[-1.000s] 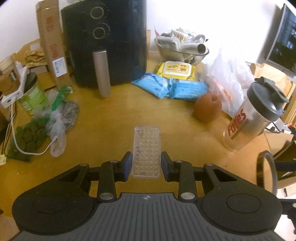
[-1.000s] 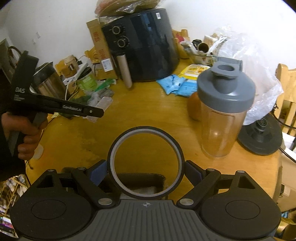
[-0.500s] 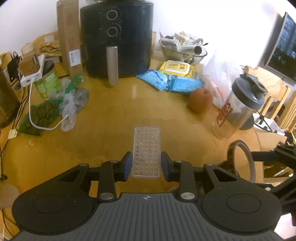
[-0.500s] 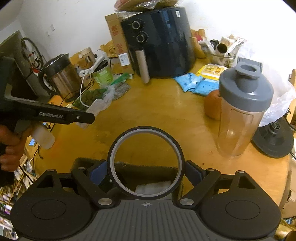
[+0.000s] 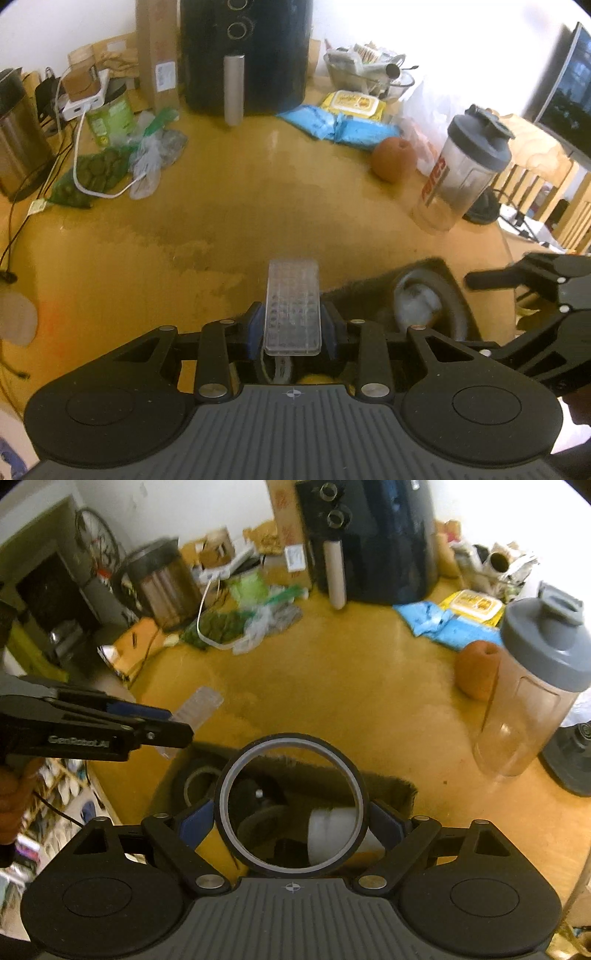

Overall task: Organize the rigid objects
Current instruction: 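Release the clear case and the ring into the box with both grippers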

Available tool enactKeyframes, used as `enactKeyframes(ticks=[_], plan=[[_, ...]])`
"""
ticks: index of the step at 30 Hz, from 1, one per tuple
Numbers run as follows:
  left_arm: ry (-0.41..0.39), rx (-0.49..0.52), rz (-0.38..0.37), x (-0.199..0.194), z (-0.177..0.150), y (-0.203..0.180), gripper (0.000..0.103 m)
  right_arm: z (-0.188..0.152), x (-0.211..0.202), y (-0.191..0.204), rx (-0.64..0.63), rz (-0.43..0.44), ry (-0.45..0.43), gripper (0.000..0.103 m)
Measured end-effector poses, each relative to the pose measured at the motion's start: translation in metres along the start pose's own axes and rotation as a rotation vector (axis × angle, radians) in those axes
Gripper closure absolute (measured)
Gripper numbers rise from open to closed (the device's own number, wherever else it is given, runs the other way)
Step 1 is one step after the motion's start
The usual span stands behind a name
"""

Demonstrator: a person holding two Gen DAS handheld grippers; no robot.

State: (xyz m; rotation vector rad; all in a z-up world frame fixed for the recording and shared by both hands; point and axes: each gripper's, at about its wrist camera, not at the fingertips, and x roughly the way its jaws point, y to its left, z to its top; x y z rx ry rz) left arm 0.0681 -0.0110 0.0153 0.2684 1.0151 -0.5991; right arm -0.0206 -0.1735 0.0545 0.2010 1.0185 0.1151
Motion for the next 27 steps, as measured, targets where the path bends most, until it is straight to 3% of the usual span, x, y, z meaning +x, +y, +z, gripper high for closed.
enactKeyframes(ticks=[1,3,6,14,19,21,27], plan=[[0.014,-0.004,0.02,0.0,-0.002,-0.001,0.066,-0.001,0.001,0.001,-0.002,-0.012,0.008,0.001],[0.033,-0.025,0.06,-0.001,-0.007,-0.001,0.039,-0.003,-0.001,0.001,0.001,-0.005,0.018,0.0],[0.019,-0.075,0.101,-0.008,-0.017,0.0,0.023,-0.007,-0.003,0.0,0.009,-0.005,0.054,0.0],[0.121,-0.172,0.162,-0.007,-0.04,-0.003,0.021,-0.026,-0.011,-0.008,0.027,-0.015,0.143,0.0],[0.164,-0.232,0.139,-0.006,-0.054,-0.006,0.019,-0.039,-0.012,-0.013,0.027,-0.019,0.182,0.0],[0.177,-0.237,0.142,-0.005,-0.057,-0.008,0.006,-0.042,-0.012,-0.015,0.029,-0.018,0.192,0.0],[0.195,-0.229,0.122,-0.004,-0.068,-0.017,0.005,-0.051,-0.013,-0.02,0.035,-0.024,0.216,0.0]])
